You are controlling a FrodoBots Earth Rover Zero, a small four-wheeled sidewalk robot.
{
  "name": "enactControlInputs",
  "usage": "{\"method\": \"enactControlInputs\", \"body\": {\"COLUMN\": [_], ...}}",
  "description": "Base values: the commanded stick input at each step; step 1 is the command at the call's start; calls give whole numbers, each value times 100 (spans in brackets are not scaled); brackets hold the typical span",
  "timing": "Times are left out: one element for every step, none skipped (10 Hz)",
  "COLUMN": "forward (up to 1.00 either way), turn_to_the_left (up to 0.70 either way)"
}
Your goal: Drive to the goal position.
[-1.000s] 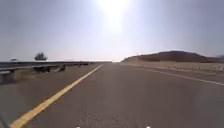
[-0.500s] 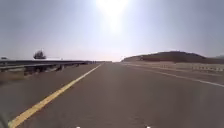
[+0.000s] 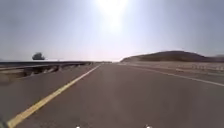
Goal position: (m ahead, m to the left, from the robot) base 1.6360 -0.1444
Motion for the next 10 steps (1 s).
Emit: {"method": "enactControlInputs", "body": {"forward": [70, 70, 70, 70, 70, 70, 70, 70, 70, 70], "turn_to_the_left": [0, 0, 0, 0, 0, 0, 34, 24, 12, 0]}}
